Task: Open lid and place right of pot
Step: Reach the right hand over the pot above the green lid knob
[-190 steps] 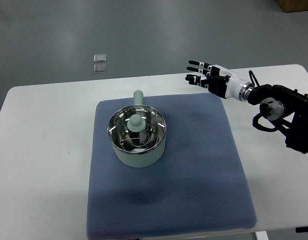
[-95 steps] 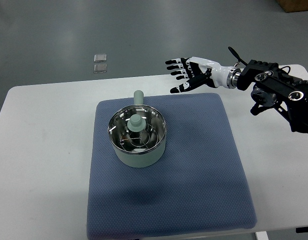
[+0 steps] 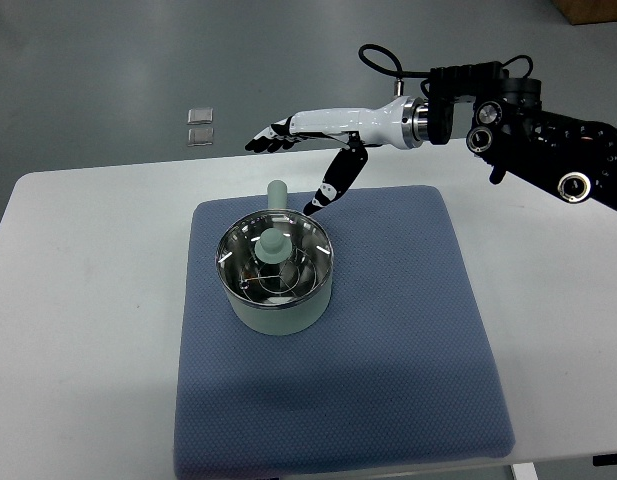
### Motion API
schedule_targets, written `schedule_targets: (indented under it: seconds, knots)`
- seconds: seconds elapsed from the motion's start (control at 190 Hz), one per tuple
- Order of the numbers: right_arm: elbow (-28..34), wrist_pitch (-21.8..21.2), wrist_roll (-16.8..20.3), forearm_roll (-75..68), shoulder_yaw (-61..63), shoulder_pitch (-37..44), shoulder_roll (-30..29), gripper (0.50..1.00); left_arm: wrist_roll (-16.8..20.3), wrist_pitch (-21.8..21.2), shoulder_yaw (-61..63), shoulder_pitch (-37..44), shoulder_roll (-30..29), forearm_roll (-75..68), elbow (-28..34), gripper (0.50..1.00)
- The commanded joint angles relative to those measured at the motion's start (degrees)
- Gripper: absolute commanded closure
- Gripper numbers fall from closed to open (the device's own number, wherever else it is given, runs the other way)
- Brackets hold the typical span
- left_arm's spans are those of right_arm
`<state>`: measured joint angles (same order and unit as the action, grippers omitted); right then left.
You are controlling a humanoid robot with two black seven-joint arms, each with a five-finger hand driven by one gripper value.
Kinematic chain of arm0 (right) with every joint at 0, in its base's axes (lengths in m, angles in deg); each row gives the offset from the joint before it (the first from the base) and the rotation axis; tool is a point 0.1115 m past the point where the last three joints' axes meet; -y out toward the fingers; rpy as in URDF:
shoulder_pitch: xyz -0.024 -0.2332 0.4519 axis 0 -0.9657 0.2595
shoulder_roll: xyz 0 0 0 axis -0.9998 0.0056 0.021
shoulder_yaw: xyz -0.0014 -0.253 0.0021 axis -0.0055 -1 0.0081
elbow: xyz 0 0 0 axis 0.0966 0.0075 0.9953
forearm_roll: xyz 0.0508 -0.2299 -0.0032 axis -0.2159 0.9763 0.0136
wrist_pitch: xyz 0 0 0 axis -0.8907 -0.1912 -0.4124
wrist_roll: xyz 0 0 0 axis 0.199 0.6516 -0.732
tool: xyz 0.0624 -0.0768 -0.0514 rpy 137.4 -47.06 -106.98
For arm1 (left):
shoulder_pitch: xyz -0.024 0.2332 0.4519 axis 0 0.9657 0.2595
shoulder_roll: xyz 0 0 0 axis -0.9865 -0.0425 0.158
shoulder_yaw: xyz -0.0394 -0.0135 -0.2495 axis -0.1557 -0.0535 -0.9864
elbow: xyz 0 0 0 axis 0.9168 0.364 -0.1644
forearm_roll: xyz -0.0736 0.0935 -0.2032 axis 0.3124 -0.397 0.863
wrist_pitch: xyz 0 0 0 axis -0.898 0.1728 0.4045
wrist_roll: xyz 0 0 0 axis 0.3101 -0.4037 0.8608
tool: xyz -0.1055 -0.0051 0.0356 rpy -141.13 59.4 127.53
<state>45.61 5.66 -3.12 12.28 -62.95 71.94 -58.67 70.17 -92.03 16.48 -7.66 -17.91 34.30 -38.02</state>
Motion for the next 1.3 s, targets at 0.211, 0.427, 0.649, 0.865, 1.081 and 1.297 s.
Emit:
schedule_targets:
  seconds: [0.211, 0.427, 0.649, 0.865, 1.081, 1.297]
  knots:
    - [5.2, -2.4, 0.0, 12.5, -4.2, 5.9, -3.2, 0.566, 0.0, 0.0, 0.0, 0.0, 0.0, 0.0, 0.0, 0.500]
    - [4.6, -1.8, 0.4, 18.1, -9.5, 7.6, -6.5, 0.568, 0.0, 0.0, 0.0, 0.0, 0.0, 0.0, 0.0, 0.500]
    - [2.5, -0.1, 0.6, 20.0, -11.1, 7.5, -7.4, 0.570, 0.0, 0.0, 0.0, 0.0, 0.0, 0.0, 0.0, 0.500]
    - [2.5, 0.2, 0.6, 20.0, -11.5, 7.2, -7.4, 0.572, 0.0, 0.0, 0.0, 0.0, 0.0, 0.0, 0.0, 0.500]
    - [1.7, 1.5, 0.6, 20.1, -11.6, 6.2, -7.2, 0.574, 0.0, 0.0, 0.0, 0.0, 0.0, 0.0, 0.0, 0.500]
    - [1.0, 2.2, 0.7, 20.1, -11.6, 4.9, -7.3, 0.585, 0.0, 0.0, 0.0, 0.0, 0.0, 0.0, 0.0, 0.500]
